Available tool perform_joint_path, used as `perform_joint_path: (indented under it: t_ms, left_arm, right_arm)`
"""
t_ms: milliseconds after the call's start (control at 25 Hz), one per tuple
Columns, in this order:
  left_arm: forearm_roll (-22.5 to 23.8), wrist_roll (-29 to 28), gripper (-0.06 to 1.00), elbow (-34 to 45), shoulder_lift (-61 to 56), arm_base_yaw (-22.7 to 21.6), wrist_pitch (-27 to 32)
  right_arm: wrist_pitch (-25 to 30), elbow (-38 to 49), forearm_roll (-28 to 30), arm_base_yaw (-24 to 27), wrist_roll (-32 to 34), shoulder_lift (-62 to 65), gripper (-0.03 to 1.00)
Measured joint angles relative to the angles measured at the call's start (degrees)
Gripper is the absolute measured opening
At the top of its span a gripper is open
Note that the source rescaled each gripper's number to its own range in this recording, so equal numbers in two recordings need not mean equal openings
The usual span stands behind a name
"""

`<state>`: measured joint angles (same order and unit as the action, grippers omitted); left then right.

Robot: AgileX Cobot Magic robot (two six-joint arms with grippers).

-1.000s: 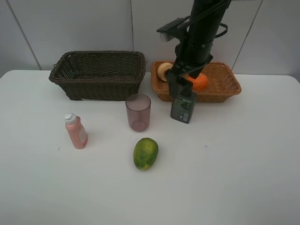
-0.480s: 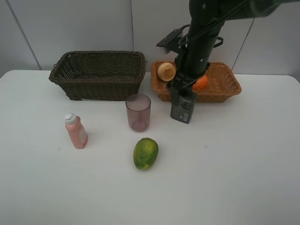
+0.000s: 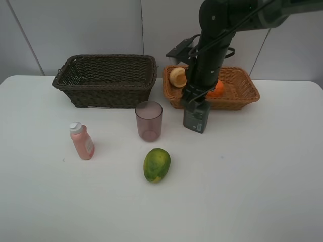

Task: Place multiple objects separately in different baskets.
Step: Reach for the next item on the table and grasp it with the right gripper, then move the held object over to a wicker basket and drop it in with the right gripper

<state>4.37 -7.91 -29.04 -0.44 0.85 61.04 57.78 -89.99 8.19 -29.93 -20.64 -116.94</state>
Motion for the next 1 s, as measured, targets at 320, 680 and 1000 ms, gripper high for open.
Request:
perform_joint_path:
  t_ms: [320, 680, 1000]
  left_arm:
    - [0.0, 0.0, 1.0, 0.0, 0.0, 0.0, 0.0]
    - [0.0, 0.0, 1.0, 0.0, 0.0, 0.0, 0.0]
    - [0.0, 0.0, 1.0, 0.0, 0.0, 0.0, 0.0]
  right_arm:
    - [0.17, -0.1, 0.0, 0.0, 0.0, -0.56, 0.0]
    - [0.17, -0.1, 0.06, 0.0, 0.0, -0.56, 0.0]
    - [1.06, 0.13, 0.05, 0.0, 0.0, 0.79, 0.0]
